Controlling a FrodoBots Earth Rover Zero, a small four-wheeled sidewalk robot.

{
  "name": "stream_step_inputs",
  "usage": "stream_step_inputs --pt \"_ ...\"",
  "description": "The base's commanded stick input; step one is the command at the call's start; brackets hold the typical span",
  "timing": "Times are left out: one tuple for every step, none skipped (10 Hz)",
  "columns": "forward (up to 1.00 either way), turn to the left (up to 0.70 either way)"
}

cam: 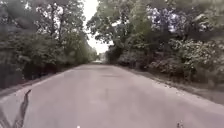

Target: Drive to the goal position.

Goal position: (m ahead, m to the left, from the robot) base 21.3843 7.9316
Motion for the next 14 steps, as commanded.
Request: stream_step_inputs --pt "1.0 -0.1" --pt "1.0 -0.09" --pt "1.0 -0.09" --pt "1.0 -0.08" --pt "1.0 -0.08" --pt "1.0 -0.08" --pt "1.0 -0.08" --pt "1.0 -0.08" --pt "1.0 -0.07" --pt "1.0 -0.06" --pt "1.0 -0.05" --pt "1.0 -0.04" --pt "1.0 -0.04" --pt "1.0 -0.04"
